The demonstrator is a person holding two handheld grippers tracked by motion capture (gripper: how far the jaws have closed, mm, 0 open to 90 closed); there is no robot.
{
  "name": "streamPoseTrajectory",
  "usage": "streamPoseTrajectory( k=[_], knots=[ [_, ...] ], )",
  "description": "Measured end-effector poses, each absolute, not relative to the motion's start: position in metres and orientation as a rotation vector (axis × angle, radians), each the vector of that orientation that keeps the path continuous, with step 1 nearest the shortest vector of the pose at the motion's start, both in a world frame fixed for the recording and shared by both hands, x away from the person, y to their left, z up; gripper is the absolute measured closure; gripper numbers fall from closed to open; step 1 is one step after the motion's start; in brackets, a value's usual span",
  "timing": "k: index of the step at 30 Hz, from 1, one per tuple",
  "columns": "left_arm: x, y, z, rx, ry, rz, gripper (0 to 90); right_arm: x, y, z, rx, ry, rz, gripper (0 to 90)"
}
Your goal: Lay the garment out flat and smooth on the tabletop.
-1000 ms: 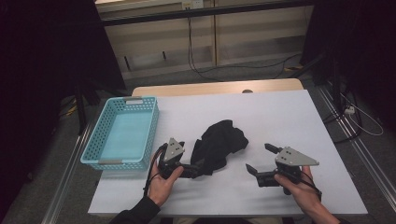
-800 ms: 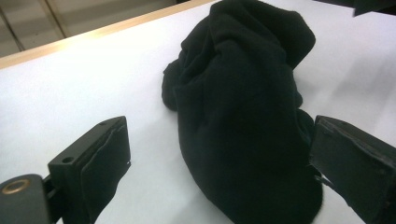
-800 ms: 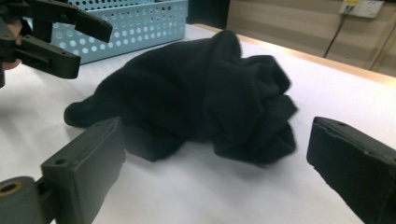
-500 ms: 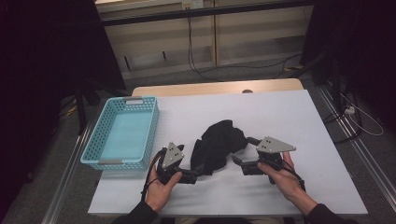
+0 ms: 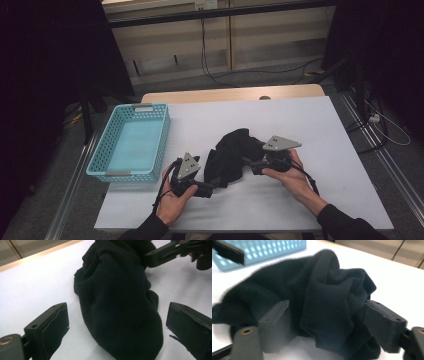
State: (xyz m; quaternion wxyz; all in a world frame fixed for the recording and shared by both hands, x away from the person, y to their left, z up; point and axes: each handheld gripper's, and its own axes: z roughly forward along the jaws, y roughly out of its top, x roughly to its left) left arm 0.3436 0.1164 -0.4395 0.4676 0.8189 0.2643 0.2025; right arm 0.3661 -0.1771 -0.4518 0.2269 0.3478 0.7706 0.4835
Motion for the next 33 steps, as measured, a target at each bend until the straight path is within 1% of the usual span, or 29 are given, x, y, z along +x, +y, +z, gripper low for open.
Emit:
streamPoseTrajectory(
  k=[1, 2, 5, 6, 14, 18, 21, 23, 25, 27, 29, 31, 32, 33],
  knots=[
    [0.344, 0.117, -0.439, 2.007, 0.654, 0.503, 3.2, 0.368, -0.176, -0.453, 0.958, 2.148, 1.336, 37.4],
    [0.344, 0.117, -0.439, 2.006, 0.65, 0.504, 3.2, 0.369, -0.175, -0.454, 0.966, 2.171, 1.323, 37.6],
    [0.344, 0.118, -0.438, 2.009, 0.641, 0.507, 3.3, 0.368, -0.174, -0.456, 0.963, 2.2, 1.279, 48.4],
    [0.343, 0.117, -0.439, 2.007, 0.639, 0.499, 3.2, 0.368, -0.174, -0.456, 0.958, 2.204, 1.28, 53.7],
    [0.335, 0.104, -0.438, 2.07, 0.565, 0.496, 4.1, 0.35, -0.178, -0.448, 0.901, 2.218, 1.36, 75.6],
    [0.331, 0.1, -0.437, 2.088, 0.55, 0.486, 7.5, 0.339, -0.182, -0.436, 0.891, 2.16, 1.437, 78.4],
    [0.33, 0.098, -0.434, 2.088, 0.544, 0.482, 14.4, 0.333, -0.185, -0.426, 0.883, 2.129, 1.468, 79.0],
    [0.329, 0.096, -0.433, 2.092, 0.537, 0.485, 16.8, 0.333, -0.187, -0.419, 0.879, 2.111, 1.483, 79.1],
    [0.33, 0.094, -0.432, 2.093, 0.534, 0.466, 26.0, 0.334, -0.189, -0.411, 0.879, 2.089, 1.488, 79.2],
    [0.331, 0.089, -0.433, 2.087, 0.535, 0.459, 27.0, 0.334, -0.19, -0.403, 0.88, 2.065, 1.515, 79.2],
    [0.334, 0.083, -0.434, 2.091, 0.515, 0.446, 32.1, 0.333, -0.191, -0.398, 0.87, 2.055, 1.523, 79.2],
    [0.335, 0.077, -0.435, 2.081, 0.502, 0.455, 39.4, 0.332, -0.191, -0.394, 0.86, 2.05, 1.531, 79.3],
    [0.336, 0.075, -0.435, 2.069, 0.497, 0.448, 46.8, 0.332, -0.191, -0.392, 0.854, 2.042, 1.533, 79.3],
    [0.338, 0.074, -0.433, 2.055, 0.498, 0.419, 57.5, 0.331, -0.192, -0.389, 0.854, 2.037, 1.534, 79.2]
  ],
)
